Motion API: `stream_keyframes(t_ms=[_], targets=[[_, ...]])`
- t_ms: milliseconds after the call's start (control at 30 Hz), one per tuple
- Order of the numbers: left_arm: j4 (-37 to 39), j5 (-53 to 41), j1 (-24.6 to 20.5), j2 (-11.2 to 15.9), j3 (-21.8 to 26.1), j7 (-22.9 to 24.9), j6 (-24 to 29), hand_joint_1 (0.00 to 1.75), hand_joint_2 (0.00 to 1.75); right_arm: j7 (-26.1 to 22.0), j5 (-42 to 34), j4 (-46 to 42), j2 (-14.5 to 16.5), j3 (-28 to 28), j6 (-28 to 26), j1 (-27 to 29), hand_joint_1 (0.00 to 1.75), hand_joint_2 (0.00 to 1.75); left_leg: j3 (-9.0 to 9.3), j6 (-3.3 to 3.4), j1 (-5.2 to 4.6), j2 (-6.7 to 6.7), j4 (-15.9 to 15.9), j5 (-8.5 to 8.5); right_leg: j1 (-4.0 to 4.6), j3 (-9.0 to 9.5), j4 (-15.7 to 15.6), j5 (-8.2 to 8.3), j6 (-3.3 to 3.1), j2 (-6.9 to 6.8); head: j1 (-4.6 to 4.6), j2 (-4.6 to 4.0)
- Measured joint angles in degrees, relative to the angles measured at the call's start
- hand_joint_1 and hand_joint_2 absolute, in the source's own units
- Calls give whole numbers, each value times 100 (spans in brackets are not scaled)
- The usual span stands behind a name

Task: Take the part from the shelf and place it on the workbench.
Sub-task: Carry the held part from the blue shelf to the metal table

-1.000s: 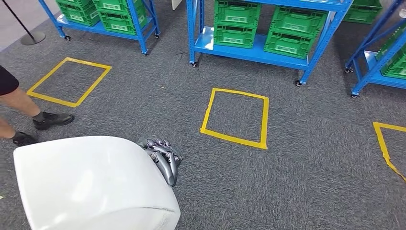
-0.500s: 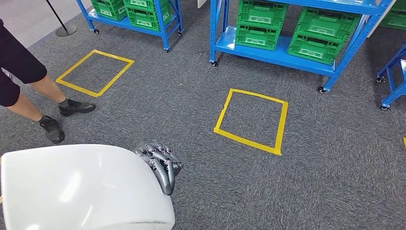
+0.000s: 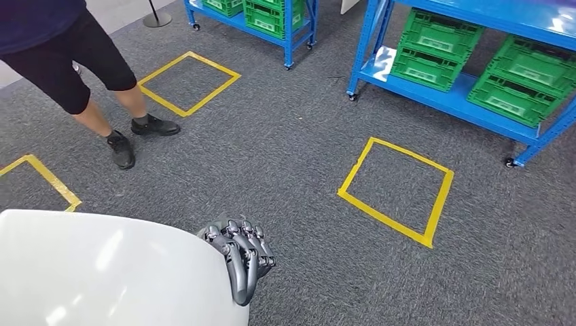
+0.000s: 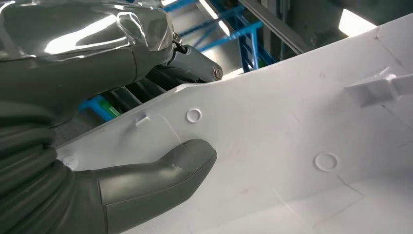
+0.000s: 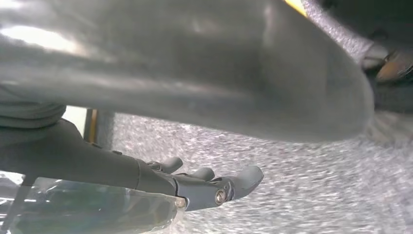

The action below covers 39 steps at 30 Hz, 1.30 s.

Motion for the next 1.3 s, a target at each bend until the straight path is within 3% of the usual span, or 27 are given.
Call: stream_keyframes(t_ms=[33, 100, 167, 300, 367, 500, 533, 567, 633, 700, 767, 800, 867, 933, 1000, 1033, 1100, 1133, 1167, 1200, 1300], targets=[[16, 10, -4, -10, -4, 7, 19, 175, 175, -6, 3, 48, -5, 1, -11, -17, 0, 0, -15, -27, -5, -78, 41, -18, -15, 170, -388, 163, 32, 118, 4, 0], [46, 46, -22, -23, -13, 19, -2, 175, 175, -20, 20, 133, -17, 2, -29, -58, 0, 0, -74, -85, -18, -207, 124, -52, -30, 377, -850, 341, -20, 288, 8, 0], [68, 76, -42, -26, -23, 44, -60, 175, 175, -25, 37, 181, -25, 2, -33, -98, 0, 0, -124, -124, -14, -294, 149, -50, -1, 390, -871, 353, -128, 248, 8, 0], [79, 85, -48, -26, -26, 60, -87, 175, 175, -26, 43, 194, -28, 2, -33, -116, 0, 0, -135, -141, -1, -332, 141, -38, 20, 392, -868, 356, -158, 208, 7, 0], [83, 88, -50, -25, -28, 65, -94, 175, 175, -27, 44, 212, -20, 3, -33, -134, 0, 0, -152, -158, -1, -295, 180, -60, -9, 403, -876, 366, -184, 140, 10, 0], [167, 145, -147, -20, -171, 139, -218, 175, 175, -37, 78, 297, -41, 5, -26, -151, 0, 0, -1008, -284, 45, 466, 1798, -710, 32, 452, -885, 307, -298, -299, -89, 0], [180, 150, -150, -21, -197, 149, -227, 175, 175, -40, 81, 306, -42, 5, -25, -155, 0, 0, -989, -264, 49, 494, 1724, -607, 52, 463, -885, 293, -306, -389, -90, 0], [184, 151, -158, -22, -212, 153, -231, 175, 175, -43, 81, 313, -41, 6, -25, -161, 0, 0, -802, -215, 32, 555, 1353, -409, 72, 481, -887, 278, -308, -458, -91, 0], [186, 152, -186, -29, -238, 158, -231, 175, 175, -44, 81, 340, -16, 7, -26, -169, 0, 0, -372, -60, -52, 852, 536, -119, 111, 524, -901, 247, -305, -587, -72, 0], [196, 153, -213, -40, -258, 159, -230, 175, 175, -44, 86, 368, 6, 8, -27, -168, 0, 0, -202, 44, -126, 1040, 211, -73, 118, 558, -923, 219, -273, -721, -49, 0], [204, 154, -219, -48, -268, 159, -230, 175, 175, -43, 92, 380, 9, 9, -30, -173, 0, 0, -158, 71, -120, 907, 126, -39, 132, 605, -978, 199, -227, -874, -46, 0], [207, 156, -219, -52, -269, 157, -229, 175, 175, -43, 93, 385, 11, 9, -32, -179, 0, 0, -100, 76, -101, 816, 30, 5, 136, 627, -973, 175, -212, -843, -35, 0], [224, 156, -233, -69, -286, 148, -225, 175, 175, -40, 91, 398, 12, 10, -39, -185, 0, 0, 27, 89, -52, 640, -154, 106, 126, 512, -662, 15, -211, -529, -15, 0], [251, 147, -229, -81, -307, 118, -203, 175, 175, -18, 95, 418, -11, 11, -59, -168, 0, 0, 49, 89, -40, 466, -187, 139, 80, 142, 66, -236, -215, -181, 5, 0], [265, 100, -192, -81, -304, 38, -179, 175, 175, 7, 109, 447, -62, 11, -121, -143, 0, 0, 46, 74, -36, 258, -170, 131, 36, -166, 501, -293, -141, -99, 20, 0], [269, 59, -172, -80, -296, -16, -181, 175, 175, 9, 114, 466, -95, 12, -164, -137, 0, 0, 46, 57, -29, 154, -150, 119, 5, -178, 409, -185, -69, -91, 20, 0], [270, -19, -131, -77, -268, -113, -210, 175, 175, -12, 112, 515, -175, 13, -253, -134, 0, 0, 32, -11, -1, -28, -56, 62, -73, 85, -305, 199, 89, 0, 25, 1], [268, -38, -112, -74, -250, -137, -231, 175, 175, -34, 109, 541, -206, 13, -292, -133, 0, 0, 12, -53, 3, -98, 0, 27, -93, 208, -603, 335, 124, 94, 41, 1], [266, -46, -99, -73, -233, -154, -249, 175, 175, -62, 107, 563, -236, 13, -326, -132, 0, 0, -16, -92, 4, -154, 65, -11, -108, 301, -812, 415, 125, 186, 56, 1], [256, -53, -89, -70, -218, -162, -268, 175, 175, -92, 107, 582, -263, 13, -354, -132, 0, 0, -47, -121, 1, -195, 108, -37, -106, 324, -856, 426, 81, 252, 65, 1], [214, -87, -47, -52, -155, -195, -314, 175, 175, -164, 109, 610, -347, 13, -410, -139, 0, 0, -113, -176, 32, -316, 146, -46, -76, 331, -842, 420, -67, 171, 51, 1]])
